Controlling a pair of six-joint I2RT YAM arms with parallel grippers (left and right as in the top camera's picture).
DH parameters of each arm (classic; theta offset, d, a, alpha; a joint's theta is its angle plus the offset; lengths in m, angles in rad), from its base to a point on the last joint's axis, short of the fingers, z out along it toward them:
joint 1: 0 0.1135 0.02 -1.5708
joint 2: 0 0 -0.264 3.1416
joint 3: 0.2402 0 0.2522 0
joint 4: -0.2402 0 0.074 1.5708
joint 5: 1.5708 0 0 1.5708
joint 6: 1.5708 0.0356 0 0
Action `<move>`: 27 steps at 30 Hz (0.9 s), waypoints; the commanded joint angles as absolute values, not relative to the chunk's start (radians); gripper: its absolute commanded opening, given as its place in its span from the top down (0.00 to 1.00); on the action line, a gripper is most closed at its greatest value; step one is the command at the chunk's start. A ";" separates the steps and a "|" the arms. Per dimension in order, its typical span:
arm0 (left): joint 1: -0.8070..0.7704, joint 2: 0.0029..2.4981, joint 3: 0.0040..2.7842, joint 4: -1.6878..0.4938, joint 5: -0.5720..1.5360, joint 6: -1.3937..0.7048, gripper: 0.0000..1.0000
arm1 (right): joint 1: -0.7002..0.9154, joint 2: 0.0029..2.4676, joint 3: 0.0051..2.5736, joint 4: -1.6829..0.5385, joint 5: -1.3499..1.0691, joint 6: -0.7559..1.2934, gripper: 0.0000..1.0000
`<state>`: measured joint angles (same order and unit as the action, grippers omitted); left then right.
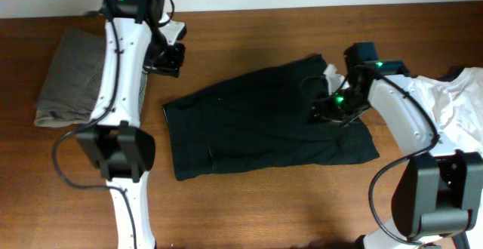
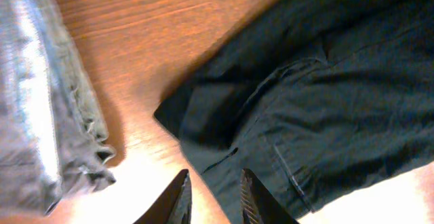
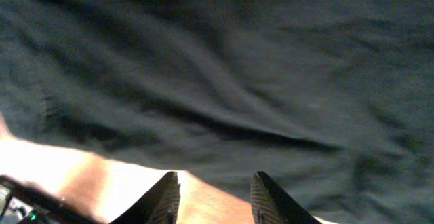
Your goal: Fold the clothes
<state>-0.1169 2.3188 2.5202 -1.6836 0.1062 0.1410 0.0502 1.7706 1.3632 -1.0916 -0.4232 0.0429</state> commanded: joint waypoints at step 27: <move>0.098 2.001 1.049 -0.705 0.553 -0.146 0.66 | 0.190 2.021 1.299 -0.810 -0.568 0.376 0.96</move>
<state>0.1093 1.9514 1.1133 -0.7433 0.6338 -0.1410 0.1879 2.0174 1.3048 -0.8131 -0.5518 0.3668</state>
